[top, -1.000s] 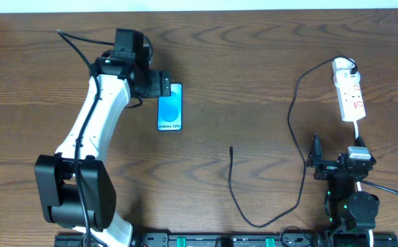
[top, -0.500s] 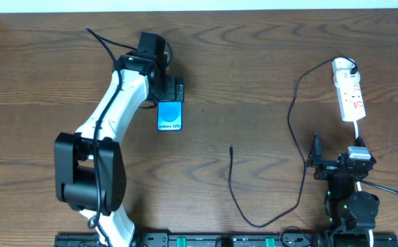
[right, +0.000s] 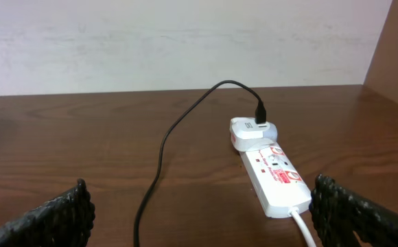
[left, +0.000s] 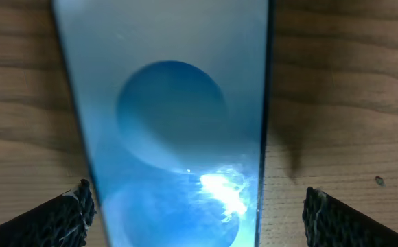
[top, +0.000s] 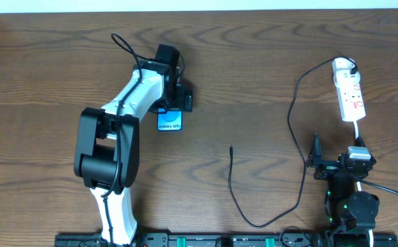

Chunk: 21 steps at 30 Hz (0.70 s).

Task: Plug charger to phone and switch on socket

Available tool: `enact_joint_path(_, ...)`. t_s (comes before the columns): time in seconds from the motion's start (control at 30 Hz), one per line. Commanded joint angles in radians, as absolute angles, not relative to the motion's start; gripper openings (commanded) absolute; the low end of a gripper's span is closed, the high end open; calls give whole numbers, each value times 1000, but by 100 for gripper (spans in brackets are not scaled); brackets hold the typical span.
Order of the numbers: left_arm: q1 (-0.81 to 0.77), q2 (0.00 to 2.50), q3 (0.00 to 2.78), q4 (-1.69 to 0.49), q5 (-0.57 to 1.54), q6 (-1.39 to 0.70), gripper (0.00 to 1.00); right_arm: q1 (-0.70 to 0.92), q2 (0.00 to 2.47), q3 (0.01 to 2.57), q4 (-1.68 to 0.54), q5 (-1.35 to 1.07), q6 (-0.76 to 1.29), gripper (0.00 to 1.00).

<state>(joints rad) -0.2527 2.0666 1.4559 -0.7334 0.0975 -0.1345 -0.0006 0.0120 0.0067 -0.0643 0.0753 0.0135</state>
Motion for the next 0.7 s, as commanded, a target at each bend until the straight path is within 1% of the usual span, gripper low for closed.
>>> enact_joint_path(0.0,-262,2073,1472,-732,78,-139,98,8,5,6,-68,76,2,99)
enact_joint_path(0.2,-259,2074,1472,-732,77,-140,98,8,5,6,-68,76,2,99)
enact_joint_path(0.67,-258,2074,1472,-732,-20,-129,98,8,5,6,-68,76,2,99)
